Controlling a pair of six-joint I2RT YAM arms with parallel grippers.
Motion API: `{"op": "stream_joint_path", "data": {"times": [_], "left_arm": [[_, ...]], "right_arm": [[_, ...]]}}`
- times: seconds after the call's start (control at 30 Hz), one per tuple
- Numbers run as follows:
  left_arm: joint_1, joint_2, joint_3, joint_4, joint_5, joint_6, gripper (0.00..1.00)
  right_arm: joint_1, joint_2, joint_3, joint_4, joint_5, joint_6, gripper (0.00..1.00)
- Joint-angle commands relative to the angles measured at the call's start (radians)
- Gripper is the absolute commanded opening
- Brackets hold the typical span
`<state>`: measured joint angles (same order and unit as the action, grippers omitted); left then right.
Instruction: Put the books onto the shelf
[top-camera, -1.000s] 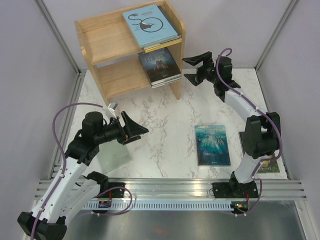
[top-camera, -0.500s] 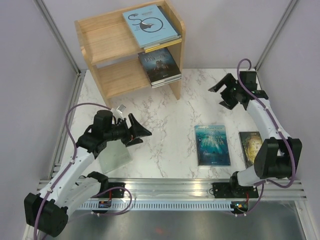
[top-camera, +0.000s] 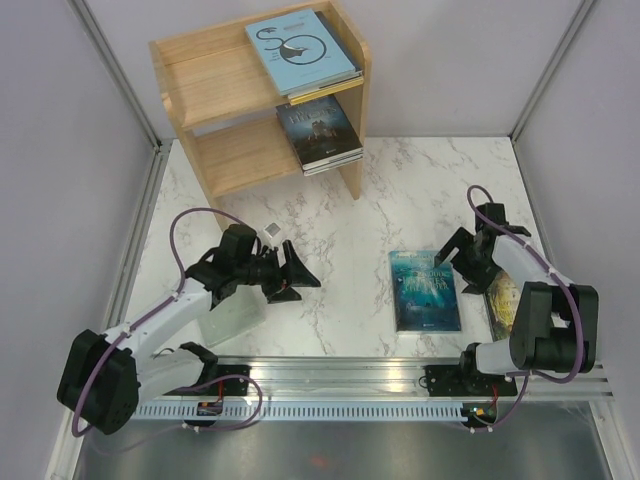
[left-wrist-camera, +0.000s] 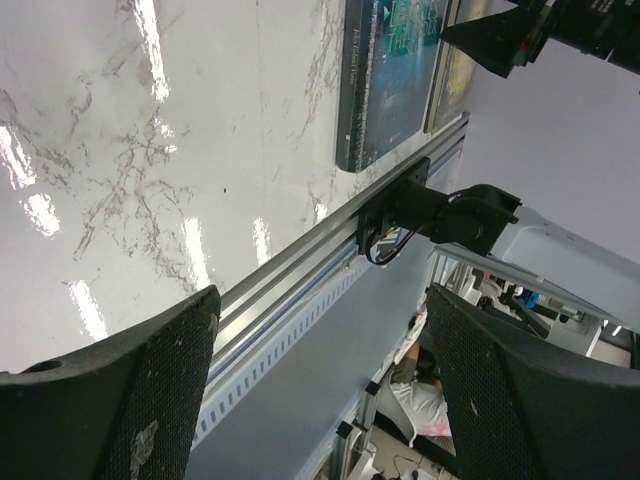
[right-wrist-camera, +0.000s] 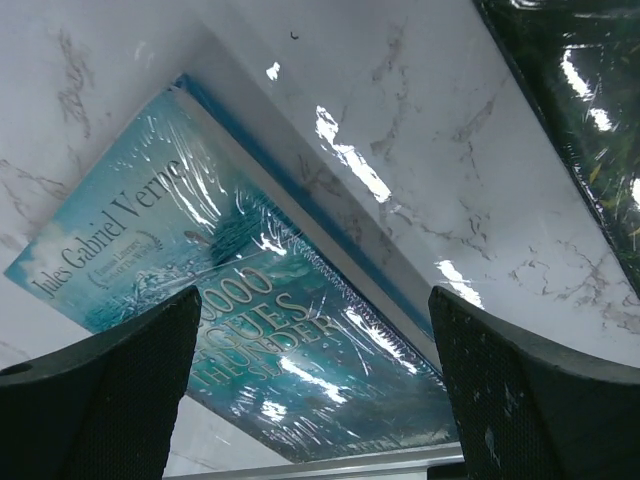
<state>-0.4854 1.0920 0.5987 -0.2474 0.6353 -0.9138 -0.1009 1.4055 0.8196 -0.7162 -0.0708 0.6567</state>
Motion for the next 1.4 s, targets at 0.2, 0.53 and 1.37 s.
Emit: {"op": "stream_joint_path", "data": {"times": [0.2, 0.53, 1.37], "left_arm": [[-0.030, 0.009, -0.028, 0.091, -0.029, -0.019, 0.85], [-0.084, 0.141, -0.103, 0.198, -0.100, -0.040, 0.85], [-0.201, 0.749, 0.292, 0.276, -0.204, 0.119, 0.84]], "right_arm": [[0.003, -0.016, -0.157, 0.167, -0.131, 0.014, 0.96], [0.219, -0.109, -0.303, 0.288, -0.239, 0.171, 0.95], [0.342, 0.108, -0.088, 0.248, -0.127, 0.135, 0.95]]}}
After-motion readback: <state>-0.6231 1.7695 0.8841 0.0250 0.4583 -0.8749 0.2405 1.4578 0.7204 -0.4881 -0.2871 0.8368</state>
